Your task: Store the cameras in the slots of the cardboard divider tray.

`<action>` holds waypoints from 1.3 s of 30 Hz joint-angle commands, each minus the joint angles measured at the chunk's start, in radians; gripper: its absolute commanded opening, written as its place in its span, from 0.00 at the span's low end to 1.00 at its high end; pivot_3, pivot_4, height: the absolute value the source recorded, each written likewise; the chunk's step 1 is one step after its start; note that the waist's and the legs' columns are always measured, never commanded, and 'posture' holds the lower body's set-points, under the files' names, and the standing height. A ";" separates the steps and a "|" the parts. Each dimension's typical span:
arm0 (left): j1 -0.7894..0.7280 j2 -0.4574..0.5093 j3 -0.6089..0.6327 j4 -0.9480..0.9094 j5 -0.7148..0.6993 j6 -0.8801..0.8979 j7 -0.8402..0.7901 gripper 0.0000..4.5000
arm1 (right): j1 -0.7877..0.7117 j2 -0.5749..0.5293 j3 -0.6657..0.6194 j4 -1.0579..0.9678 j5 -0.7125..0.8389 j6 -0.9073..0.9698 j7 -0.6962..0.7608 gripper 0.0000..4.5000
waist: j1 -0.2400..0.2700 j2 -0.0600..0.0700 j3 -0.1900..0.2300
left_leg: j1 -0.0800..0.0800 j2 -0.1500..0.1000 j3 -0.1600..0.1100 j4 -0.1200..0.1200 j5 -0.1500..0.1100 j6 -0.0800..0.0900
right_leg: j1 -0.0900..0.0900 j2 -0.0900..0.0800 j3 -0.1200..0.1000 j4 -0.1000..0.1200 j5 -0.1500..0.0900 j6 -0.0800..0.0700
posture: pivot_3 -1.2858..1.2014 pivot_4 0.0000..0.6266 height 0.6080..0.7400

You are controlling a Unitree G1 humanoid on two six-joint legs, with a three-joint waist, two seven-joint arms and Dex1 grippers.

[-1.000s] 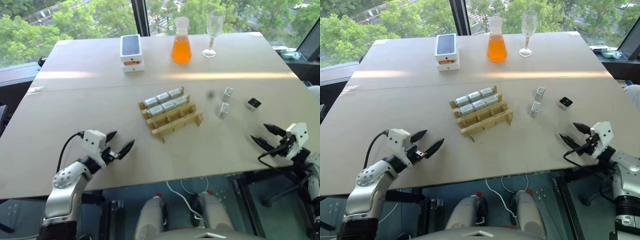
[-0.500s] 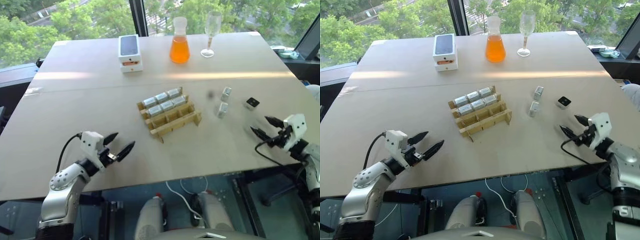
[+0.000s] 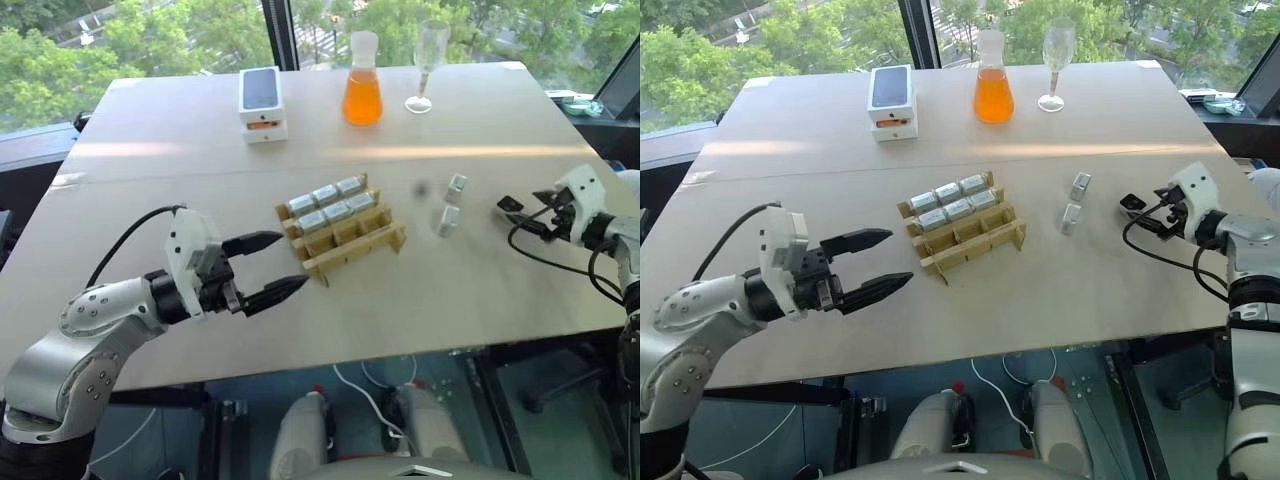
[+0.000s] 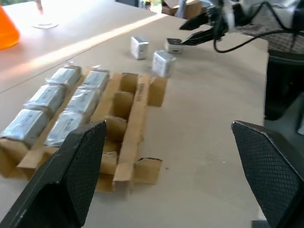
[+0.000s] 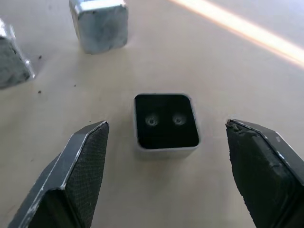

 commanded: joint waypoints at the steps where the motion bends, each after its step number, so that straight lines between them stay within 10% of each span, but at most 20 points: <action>1: -0.036 0.042 0.010 -0.061 -0.056 0.042 0.001 0.96 | -0.057 0.000 0.003 0.049 -0.018 -0.004 0.027 0.86 | 0.000 0.000 0.000 | 0.000 0.000 0.000 0.000 0.000 0.000 | 0.000 0.000 0.000 0.000 0.000 0.000 | 0.52 0.24 1.00; 39: -0.048 0.054 0.030 -0.130 -0.062 0.058 0.114 0.96 | -0.182 0.062 -0.018 0.203 -0.135 -0.043 -0.183 0.86 | -0.003 0.000 0.000 | 0.002 0.000 0.002 0.001 0.000 -0.001 | 0.001 0.000 0.003 0.001 0.000 0.000 | 0.52 0.24 1.00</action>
